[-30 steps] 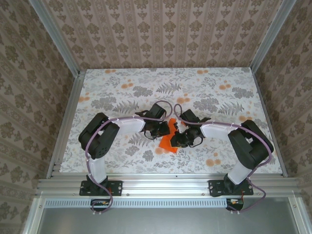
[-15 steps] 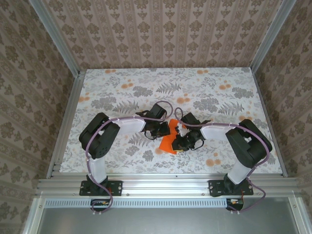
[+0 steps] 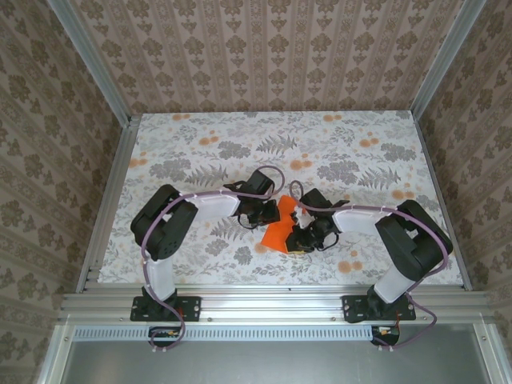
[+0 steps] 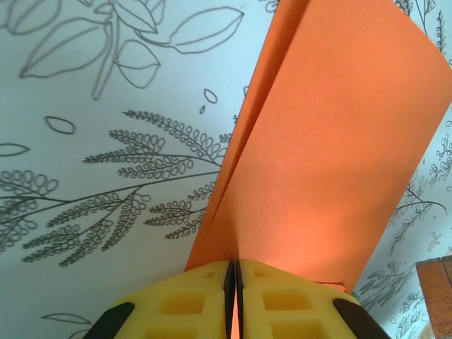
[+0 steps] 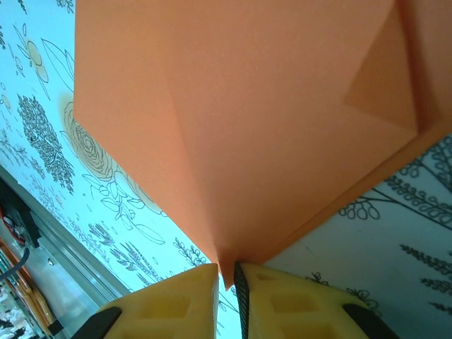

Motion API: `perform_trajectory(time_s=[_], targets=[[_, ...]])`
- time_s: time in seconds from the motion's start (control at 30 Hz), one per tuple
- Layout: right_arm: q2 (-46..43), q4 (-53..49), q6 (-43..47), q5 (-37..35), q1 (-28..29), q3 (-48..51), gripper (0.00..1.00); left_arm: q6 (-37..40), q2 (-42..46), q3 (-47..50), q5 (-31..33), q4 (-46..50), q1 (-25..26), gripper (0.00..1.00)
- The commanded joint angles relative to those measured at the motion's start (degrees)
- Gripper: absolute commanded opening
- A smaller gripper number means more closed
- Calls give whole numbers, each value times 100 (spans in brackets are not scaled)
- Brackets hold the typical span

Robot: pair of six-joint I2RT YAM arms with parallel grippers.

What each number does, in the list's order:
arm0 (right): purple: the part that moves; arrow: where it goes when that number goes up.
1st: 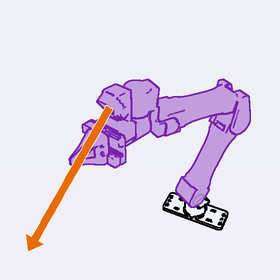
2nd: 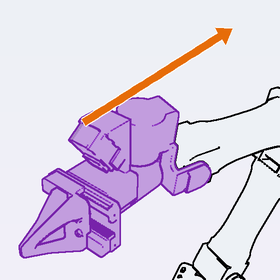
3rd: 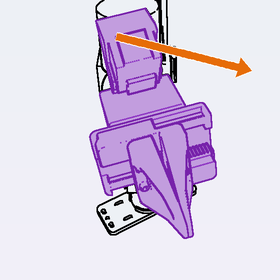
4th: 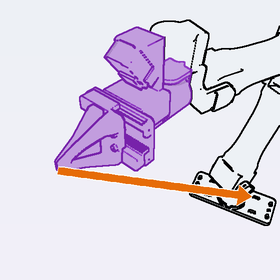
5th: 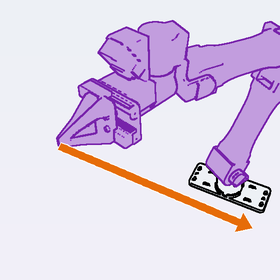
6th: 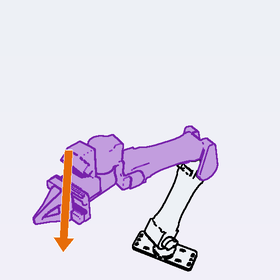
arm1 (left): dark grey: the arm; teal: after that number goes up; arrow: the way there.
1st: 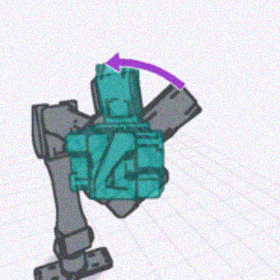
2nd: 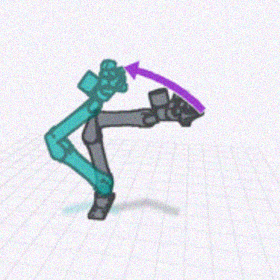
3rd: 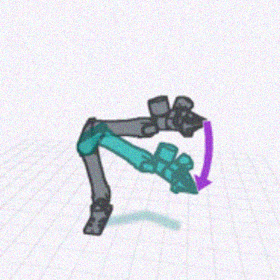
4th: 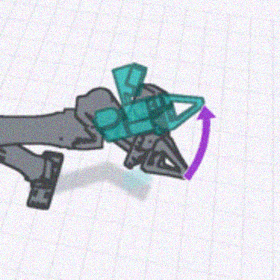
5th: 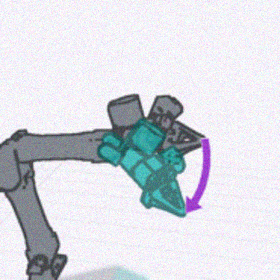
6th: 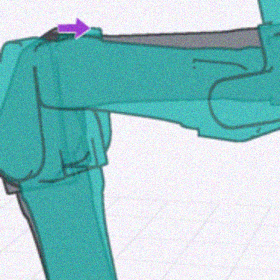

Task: Fold a paper plane with a square sheet of paper (pick it up from the middle)
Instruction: Fold the triangle a second time at the center of the table.

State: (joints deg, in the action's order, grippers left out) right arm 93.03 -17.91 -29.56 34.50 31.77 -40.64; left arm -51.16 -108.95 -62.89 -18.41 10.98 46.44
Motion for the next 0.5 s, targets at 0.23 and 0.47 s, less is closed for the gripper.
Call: perform_trajectory(time_s=[0.23,0.47], targets=[[-613,-789,128,-455,22,12,17,163,-311,-115,48,360,67,13],[-1116,-351,-286,-138,31,-207,16,175,-327,-143,40,365,85,13]])
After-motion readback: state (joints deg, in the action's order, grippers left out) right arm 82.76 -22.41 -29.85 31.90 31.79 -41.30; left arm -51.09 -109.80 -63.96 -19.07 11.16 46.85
